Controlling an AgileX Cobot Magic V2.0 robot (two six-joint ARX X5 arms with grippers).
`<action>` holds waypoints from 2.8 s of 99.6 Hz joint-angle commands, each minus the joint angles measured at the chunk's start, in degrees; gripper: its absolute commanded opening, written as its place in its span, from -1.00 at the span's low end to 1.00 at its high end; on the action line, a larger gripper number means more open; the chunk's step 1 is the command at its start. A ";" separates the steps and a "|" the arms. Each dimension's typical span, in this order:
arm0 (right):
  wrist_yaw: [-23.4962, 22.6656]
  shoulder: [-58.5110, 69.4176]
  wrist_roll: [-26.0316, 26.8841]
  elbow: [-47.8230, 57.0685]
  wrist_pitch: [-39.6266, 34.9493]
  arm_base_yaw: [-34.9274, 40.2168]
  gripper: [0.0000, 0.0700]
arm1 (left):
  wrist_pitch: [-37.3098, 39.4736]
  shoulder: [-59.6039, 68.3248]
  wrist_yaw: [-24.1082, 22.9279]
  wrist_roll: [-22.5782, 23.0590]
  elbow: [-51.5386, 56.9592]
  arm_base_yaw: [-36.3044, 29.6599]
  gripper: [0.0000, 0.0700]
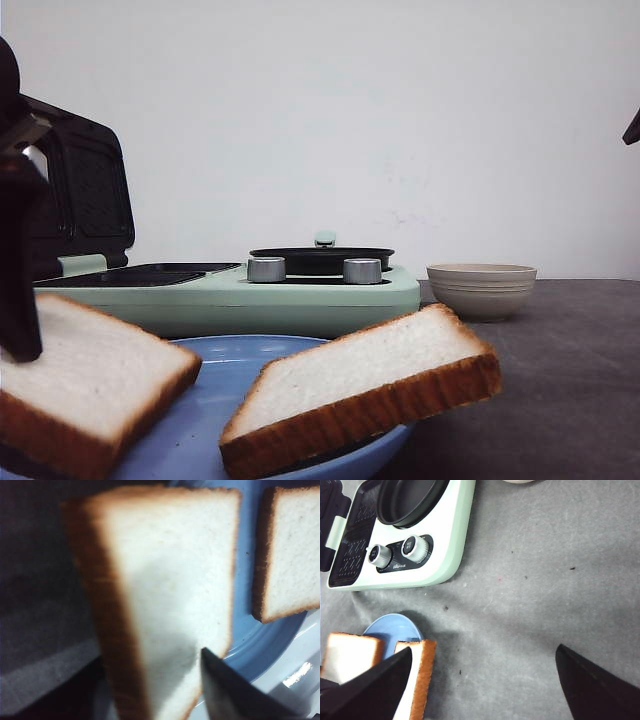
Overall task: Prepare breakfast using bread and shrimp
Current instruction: 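Grasp the bread slice nearest the left gripper and lift it, then carry the bread with the left gripper onto the farther press plate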
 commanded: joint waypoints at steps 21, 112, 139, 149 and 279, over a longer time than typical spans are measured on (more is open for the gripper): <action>-0.20 0.33 -0.90 0.87 -0.07 0.07 0.65 | 0.04 0.79 0.35 -0.39 0.79 -0.26 -0.99; -0.15 0.33 -2.25 0.87 -1.92 0.07 0.65 | 16.22 -25.94 -10.49 -2.36 0.85 -0.26 -0.99; -0.17 0.33 -2.34 0.87 -2.38 0.07 0.65 | 25.31 -25.81 -16.87 1.70 0.85 -0.26 -0.99; -0.17 0.33 -2.38 0.87 -2.71 0.07 0.65 | 27.47 -24.72 -20.15 4.37 0.85 -0.26 -0.99; 0.28 0.33 -2.40 0.87 -3.80 0.07 0.65 | 61.33 24.79 -41.77 50.80 27.50 -0.13 -0.99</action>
